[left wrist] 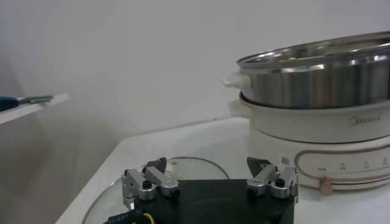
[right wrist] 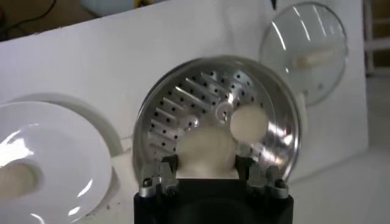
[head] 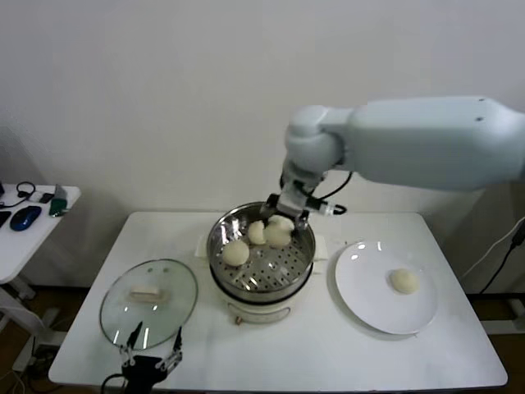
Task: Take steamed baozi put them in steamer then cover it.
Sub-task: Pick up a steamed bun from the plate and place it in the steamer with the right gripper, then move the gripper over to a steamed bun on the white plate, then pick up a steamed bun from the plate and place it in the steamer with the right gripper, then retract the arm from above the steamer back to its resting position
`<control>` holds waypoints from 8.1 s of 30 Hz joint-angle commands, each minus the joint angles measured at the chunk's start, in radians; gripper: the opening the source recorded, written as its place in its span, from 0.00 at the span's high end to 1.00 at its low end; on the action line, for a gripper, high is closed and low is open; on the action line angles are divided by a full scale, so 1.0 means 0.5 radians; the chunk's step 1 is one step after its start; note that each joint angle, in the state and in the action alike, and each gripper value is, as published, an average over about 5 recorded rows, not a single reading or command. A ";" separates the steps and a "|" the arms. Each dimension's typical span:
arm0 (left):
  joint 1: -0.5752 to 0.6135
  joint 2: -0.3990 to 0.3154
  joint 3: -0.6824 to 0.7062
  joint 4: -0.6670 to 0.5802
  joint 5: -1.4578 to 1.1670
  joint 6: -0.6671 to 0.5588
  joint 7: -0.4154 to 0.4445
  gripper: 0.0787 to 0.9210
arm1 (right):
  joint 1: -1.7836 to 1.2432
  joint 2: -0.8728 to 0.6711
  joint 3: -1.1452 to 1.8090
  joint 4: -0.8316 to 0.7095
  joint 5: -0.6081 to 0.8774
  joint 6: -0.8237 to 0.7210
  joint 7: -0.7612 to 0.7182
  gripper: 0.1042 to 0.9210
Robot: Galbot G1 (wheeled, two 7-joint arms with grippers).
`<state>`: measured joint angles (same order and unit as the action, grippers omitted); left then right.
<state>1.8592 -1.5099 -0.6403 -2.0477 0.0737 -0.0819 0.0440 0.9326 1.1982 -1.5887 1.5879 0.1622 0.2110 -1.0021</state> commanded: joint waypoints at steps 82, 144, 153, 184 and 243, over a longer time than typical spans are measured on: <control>0.017 -0.018 0.024 0.013 0.054 0.010 0.002 0.12 | -1.508 -0.899 0.632 -1.376 0.031 -0.694 -0.020 0.12; 0.001 0.011 0.020 -0.068 0.014 0.036 0.005 0.12 | -0.520 -0.093 -0.136 -0.273 0.920 -1.323 0.553 0.34; -0.001 0.008 0.026 -0.068 0.013 0.036 0.004 0.12 | -0.532 -0.105 -0.109 -0.353 0.877 -1.330 0.588 0.33; -0.154 0.078 0.010 -0.151 -0.072 0.133 0.014 0.12 | -1.312 -1.245 1.649 -0.039 1.686 -1.190 1.721 0.12; -0.584 0.450 -0.085 0.957 2.669 -0.008 -1.118 0.12 | -5.221 0.107 4.395 0.091 0.680 0.669 1.697 0.12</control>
<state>1.6493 -1.3006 -0.6881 -1.7828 1.1243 -0.1175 -0.3878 -1.6395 1.2019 0.6012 1.6358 0.5359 0.5144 -0.1608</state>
